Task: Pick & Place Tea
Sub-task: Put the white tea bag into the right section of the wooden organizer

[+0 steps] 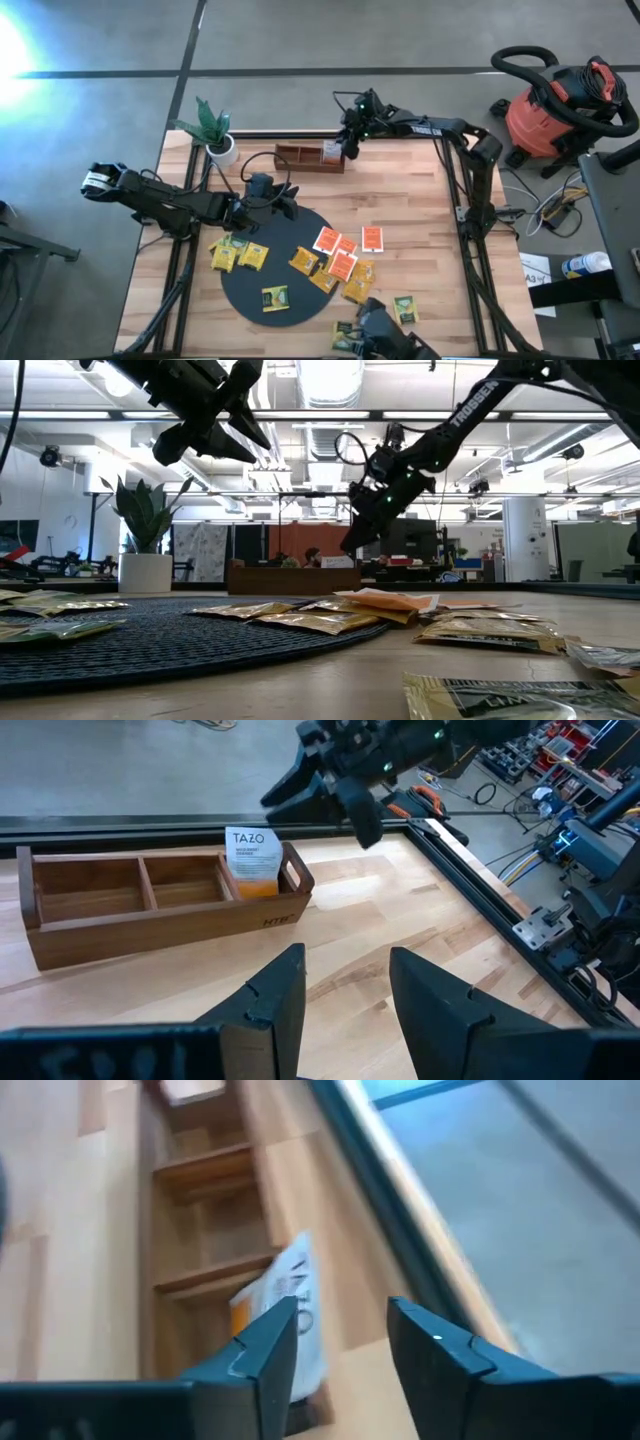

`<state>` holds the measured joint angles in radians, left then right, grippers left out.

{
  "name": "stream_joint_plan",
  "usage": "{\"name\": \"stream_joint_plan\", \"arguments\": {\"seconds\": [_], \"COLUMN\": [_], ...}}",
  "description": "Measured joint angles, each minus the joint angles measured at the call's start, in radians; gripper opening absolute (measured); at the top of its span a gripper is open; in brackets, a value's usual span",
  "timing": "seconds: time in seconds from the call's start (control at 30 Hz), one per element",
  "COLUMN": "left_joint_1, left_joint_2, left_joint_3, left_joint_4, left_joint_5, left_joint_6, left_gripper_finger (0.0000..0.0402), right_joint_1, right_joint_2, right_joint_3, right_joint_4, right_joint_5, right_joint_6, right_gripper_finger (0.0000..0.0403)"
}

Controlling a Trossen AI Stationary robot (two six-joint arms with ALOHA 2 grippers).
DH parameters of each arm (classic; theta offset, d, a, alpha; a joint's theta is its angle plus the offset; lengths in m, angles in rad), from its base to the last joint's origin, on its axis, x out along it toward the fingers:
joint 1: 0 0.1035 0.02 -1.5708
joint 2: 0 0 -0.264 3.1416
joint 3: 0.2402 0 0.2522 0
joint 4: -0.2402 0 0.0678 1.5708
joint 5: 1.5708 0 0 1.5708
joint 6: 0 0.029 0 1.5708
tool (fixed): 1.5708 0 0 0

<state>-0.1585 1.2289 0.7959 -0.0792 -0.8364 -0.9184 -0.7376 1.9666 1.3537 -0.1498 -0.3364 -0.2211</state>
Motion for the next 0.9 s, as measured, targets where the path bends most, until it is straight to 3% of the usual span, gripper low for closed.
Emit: {"name": "stream_joint_plan", "arguments": {"seconds": [0.17,0.33,0.73,0.9], "left_joint_1": [0.000,0.000,0.000,0.000], "left_joint_2": [0.000,0.000,0.000,0.000], "left_joint_3": [0.000,0.000,0.000,0.000], "left_joint_4": [0.000,0.000,0.000,0.000], "left_joint_5": [0.000,0.000,0.013,0.063], "left_joint_6": [0.000,-0.001,0.037,0.097], "left_gripper_finger": [0.0142,0.0142,0.0142,0.0142], "right_joint_1": [-0.001,0.000,0.074,0.203], "right_joint_2": [-0.084,-0.182,-0.277,-0.355], "right_joint_3": [0.000,0.000,-0.069,-0.225], "right_joint_4": [-0.004,-0.076,-0.738,-0.782], "right_joint_5": [0.076,0.081,0.085,0.085], "right_joint_6": [0.001,0.064,0.270,0.388], "right_gripper_finger": [0.0164,0.0164,0.0164,0.0158]}}
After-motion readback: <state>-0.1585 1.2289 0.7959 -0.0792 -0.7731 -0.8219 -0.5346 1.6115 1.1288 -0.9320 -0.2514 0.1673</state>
